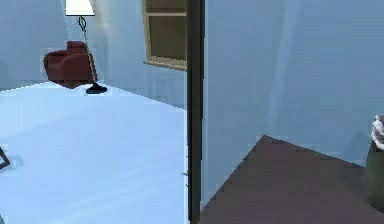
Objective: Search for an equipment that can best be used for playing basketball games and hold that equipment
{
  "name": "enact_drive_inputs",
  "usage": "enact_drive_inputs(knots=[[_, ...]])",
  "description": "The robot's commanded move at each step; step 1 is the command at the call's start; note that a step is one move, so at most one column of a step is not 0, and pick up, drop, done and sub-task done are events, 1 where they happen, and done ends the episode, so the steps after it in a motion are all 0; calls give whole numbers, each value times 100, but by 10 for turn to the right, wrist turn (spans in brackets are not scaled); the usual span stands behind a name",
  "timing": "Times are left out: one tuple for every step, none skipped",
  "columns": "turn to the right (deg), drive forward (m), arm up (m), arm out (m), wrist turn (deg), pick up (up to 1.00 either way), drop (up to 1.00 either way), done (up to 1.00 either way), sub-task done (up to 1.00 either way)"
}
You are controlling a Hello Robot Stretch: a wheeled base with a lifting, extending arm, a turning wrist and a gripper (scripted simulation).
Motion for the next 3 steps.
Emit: enact_drive_inputs(knots=[[-120,0,0,0,0,0,0,0,0],[0,20,0,0,0,0,0,0,0],[-120,0,0,0,0,0,0,0,0]])
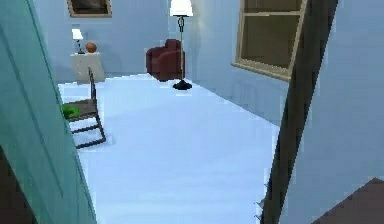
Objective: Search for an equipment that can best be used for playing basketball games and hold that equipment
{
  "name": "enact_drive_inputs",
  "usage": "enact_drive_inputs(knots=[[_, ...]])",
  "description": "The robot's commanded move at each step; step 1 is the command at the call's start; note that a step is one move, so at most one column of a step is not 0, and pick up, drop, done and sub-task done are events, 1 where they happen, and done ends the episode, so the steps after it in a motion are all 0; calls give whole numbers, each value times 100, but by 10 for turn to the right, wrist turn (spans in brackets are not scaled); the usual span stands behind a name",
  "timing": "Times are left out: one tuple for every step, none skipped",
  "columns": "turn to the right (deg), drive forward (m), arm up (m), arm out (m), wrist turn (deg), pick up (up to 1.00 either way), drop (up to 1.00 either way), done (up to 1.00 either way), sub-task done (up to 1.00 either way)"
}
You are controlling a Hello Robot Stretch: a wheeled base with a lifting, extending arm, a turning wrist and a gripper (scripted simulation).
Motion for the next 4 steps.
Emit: enact_drive_inputs(knots=[[0,100,0,0,0,0,0,0,0],[-120,0,0,0,0,0,0,0,0],[0,15,0,0,0,0,0,0,0],[-150,0,0,0,0,0,0,0,0]])
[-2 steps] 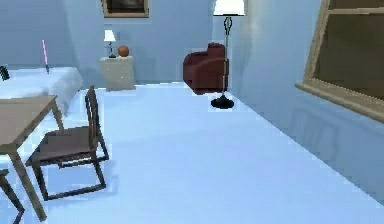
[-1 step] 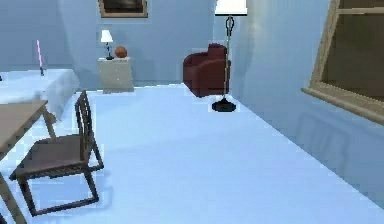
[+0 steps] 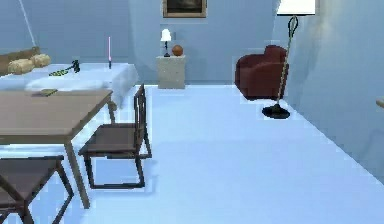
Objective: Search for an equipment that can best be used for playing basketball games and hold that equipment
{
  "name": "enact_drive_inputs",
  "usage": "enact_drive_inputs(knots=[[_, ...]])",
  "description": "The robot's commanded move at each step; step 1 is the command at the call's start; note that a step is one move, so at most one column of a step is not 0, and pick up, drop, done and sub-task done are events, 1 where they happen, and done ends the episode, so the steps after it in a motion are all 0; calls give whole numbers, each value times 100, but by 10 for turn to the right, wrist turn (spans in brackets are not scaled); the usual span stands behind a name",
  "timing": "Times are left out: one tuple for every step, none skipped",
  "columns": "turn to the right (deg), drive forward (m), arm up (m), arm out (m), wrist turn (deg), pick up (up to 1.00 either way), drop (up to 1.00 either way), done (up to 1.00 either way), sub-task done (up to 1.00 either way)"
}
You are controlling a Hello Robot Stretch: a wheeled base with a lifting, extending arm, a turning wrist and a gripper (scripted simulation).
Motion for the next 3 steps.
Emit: enact_drive_inputs(knots=[[0,100,0,0,0,0,0,0,0],[-60,0,0,0,0,0,0,0,0],[0,30,0,0,0,0,0,0,0]])
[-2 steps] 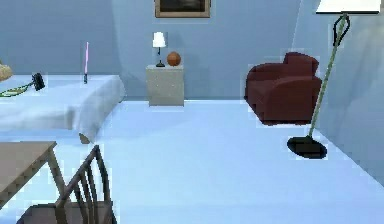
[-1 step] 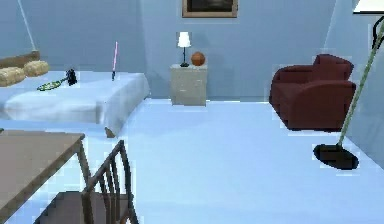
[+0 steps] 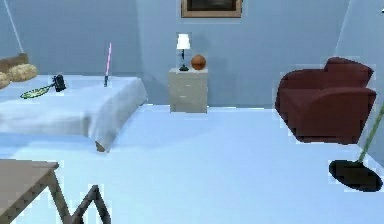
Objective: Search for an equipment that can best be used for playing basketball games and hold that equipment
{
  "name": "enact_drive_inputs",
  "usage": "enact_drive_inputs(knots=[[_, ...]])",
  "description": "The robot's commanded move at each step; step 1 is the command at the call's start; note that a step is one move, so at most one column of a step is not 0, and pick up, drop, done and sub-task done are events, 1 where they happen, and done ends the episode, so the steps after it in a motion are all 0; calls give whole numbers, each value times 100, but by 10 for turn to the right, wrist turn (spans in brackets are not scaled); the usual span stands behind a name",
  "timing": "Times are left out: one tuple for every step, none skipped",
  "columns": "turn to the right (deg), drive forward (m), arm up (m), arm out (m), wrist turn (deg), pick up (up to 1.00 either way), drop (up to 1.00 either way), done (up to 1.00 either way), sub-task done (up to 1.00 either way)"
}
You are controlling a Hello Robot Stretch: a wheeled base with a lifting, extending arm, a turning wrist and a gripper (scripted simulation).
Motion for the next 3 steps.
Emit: enact_drive_inputs(knots=[[60,0,0,0,0,0,0,0,0],[0,100,0,0,0,0,0,0,0],[0,100,0,0,0,0,0,0,0]])
